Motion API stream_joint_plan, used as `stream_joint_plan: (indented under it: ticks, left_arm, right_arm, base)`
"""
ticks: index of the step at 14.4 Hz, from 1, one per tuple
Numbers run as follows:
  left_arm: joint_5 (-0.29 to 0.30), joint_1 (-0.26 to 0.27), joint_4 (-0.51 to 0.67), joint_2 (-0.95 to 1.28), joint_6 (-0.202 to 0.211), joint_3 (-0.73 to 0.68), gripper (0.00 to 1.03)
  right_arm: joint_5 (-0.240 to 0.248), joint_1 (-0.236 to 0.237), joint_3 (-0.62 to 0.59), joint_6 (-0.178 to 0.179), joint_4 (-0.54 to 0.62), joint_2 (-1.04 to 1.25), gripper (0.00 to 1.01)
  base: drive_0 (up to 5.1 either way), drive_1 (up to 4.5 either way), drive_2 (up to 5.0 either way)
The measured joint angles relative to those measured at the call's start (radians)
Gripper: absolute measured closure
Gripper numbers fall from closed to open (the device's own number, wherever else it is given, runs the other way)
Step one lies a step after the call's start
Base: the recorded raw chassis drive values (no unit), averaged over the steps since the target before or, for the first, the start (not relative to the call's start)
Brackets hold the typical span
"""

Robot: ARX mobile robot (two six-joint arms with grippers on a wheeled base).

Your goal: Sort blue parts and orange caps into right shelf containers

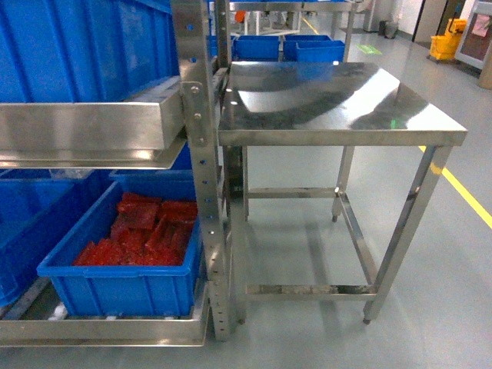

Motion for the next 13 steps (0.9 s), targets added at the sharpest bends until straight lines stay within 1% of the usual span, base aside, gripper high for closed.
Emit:
stream_joint_plan:
  ticks: [13]
  left_arm:
    - [0.000, 0.000, 0.003, 0.000, 0.000, 0.000, 0.60]
  right_arm:
    - [-0.002, 0.000, 0.000, 0.000, 0.001, 0.000, 0.57]
  base:
    - [-5.0, 2.41, 2.4]
